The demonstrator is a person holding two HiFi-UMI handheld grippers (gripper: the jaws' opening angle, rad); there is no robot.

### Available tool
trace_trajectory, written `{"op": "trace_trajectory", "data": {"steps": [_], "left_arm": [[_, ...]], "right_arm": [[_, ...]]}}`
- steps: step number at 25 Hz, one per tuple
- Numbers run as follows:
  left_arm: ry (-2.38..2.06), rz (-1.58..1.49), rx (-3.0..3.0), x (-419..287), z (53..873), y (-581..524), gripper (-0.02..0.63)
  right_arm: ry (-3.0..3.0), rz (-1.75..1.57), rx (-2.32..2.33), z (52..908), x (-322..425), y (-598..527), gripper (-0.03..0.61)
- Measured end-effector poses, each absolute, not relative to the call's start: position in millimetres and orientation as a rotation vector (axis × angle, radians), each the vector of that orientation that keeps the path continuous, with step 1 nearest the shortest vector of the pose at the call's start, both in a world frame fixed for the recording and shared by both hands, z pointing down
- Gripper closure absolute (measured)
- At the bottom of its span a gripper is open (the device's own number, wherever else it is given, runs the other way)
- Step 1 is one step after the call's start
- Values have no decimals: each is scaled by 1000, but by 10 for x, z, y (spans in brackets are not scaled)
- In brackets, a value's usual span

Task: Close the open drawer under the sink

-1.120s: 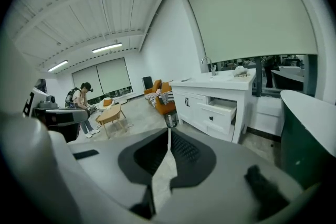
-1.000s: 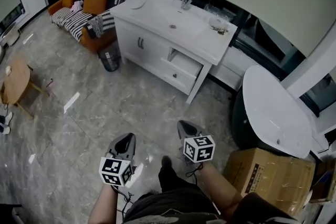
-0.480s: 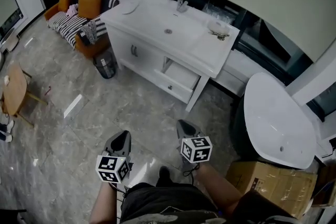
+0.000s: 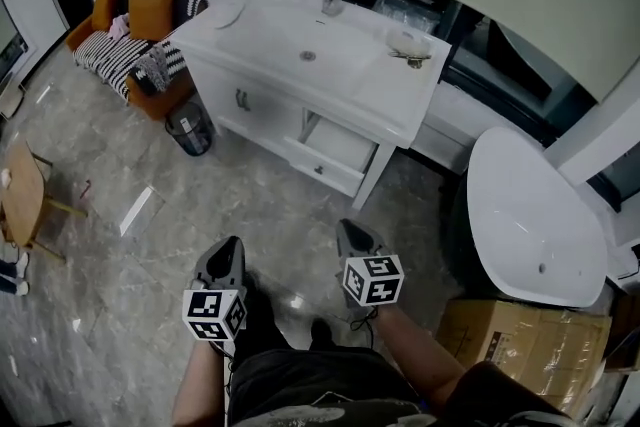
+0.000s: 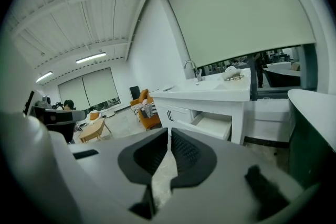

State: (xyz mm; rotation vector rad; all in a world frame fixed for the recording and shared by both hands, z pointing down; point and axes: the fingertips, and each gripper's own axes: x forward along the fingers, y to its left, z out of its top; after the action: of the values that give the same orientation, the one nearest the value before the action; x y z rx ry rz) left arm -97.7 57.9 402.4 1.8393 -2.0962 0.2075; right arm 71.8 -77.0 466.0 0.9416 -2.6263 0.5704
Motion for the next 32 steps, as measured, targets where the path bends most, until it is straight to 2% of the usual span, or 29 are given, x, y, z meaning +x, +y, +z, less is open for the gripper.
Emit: {"op": "trace_trajectory", "data": {"steps": [21,22,24,32], "left_arm": [[-1542,361,2181,-2252,4744,-1149,589],[-1515,367,2188,-2287,4808,-1187,589],[-1466,375,2201,-2337,4934,-1266,589],[-1344,432,2254,-2539,5443,-1520,589]], "right_arm": [[-2270,747,1462,5353,-272,-1503,542],[-2254,748,1472,5402,-330,-1516,524],[-2231,741,1488,5484,-461,-1557,423],[-2107,700,1714,5887,-648,-1773,402]]}}
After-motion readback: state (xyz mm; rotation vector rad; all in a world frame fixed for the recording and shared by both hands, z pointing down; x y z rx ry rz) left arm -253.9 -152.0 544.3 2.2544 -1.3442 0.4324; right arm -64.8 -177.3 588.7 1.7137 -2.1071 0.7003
